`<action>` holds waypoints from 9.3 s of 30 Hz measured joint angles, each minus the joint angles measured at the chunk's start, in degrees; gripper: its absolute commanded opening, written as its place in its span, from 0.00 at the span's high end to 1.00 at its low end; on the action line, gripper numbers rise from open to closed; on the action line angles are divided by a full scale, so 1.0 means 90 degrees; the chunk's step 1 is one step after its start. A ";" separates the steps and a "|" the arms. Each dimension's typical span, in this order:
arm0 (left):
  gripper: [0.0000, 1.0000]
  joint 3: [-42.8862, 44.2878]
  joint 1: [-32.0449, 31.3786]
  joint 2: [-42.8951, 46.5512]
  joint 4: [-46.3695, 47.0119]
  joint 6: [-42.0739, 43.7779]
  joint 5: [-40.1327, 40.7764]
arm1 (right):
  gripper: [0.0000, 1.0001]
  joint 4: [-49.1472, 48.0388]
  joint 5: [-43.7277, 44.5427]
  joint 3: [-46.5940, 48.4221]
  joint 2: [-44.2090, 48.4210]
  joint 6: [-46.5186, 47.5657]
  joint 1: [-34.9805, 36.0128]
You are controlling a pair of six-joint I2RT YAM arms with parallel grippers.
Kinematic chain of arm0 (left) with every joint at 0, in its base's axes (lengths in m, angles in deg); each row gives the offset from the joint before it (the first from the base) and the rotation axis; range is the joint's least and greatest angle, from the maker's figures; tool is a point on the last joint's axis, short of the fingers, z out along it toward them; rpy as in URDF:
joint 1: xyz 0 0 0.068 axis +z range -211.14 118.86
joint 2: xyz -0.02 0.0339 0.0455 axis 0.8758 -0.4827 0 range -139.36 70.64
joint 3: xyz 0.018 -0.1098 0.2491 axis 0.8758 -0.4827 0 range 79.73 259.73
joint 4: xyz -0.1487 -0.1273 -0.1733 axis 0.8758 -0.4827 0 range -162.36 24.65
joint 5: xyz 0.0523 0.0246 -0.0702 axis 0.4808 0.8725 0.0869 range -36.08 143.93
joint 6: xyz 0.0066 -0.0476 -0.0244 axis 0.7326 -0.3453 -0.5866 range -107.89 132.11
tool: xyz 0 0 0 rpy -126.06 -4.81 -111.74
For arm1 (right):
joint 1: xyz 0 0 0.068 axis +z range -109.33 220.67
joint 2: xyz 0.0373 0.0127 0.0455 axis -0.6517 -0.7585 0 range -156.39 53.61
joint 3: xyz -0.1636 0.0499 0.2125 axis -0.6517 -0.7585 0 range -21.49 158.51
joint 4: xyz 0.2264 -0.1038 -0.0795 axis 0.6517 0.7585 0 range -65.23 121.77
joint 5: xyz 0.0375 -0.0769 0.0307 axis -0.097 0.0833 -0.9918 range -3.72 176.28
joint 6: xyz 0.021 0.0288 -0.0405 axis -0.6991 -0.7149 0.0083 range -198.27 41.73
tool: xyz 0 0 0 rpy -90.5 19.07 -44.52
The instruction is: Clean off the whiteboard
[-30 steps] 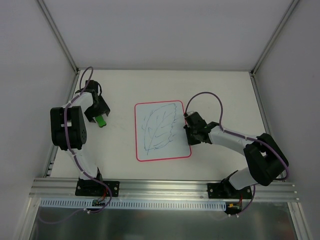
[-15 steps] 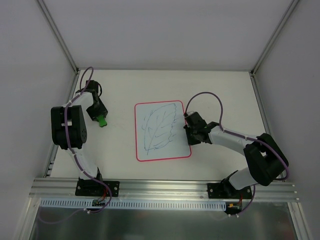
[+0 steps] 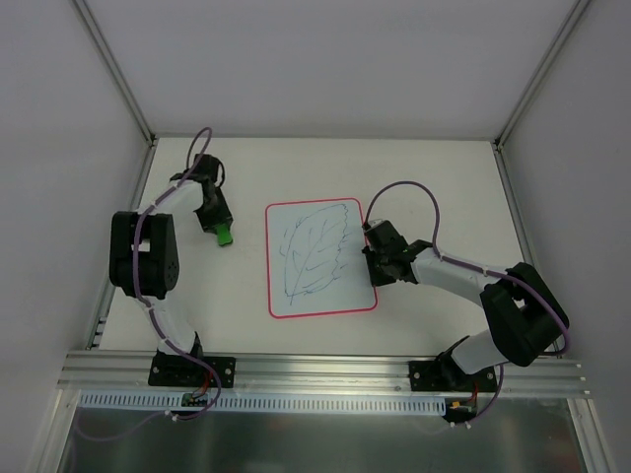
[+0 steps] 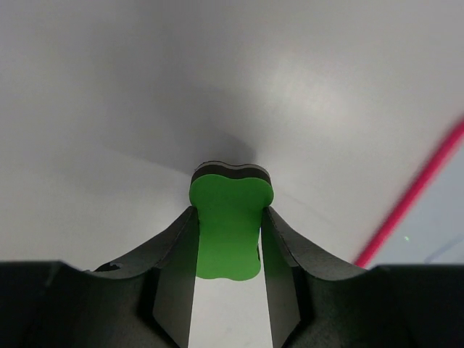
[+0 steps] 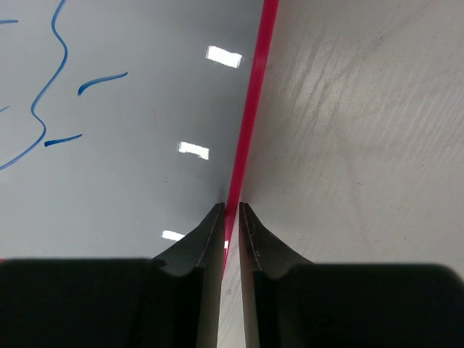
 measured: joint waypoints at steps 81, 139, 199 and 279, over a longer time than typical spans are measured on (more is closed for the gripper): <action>1.00 -0.1243 -0.4624 0.0576 0.0651 -0.0228 0.0651 | 0.94 -0.0056 0.0000 0.0124 -0.0158 -0.0138 0.0002; 1.00 0.0024 -0.2909 -0.0330 0.0318 0.0340 0.0583 | 0.95 -0.0085 0.0022 0.0114 -0.0134 -0.0143 0.0017; 0.48 -0.1037 -0.3942 0.0488 0.0231 -0.0231 0.0423 | 0.95 -0.0097 0.0005 0.0109 -0.0134 -0.0141 0.0017; 0.43 -0.2176 -0.5209 0.1673 -0.0182 -0.1069 0.0806 | 0.96 -0.0277 -0.0148 0.0177 -0.0272 -0.0134 0.0017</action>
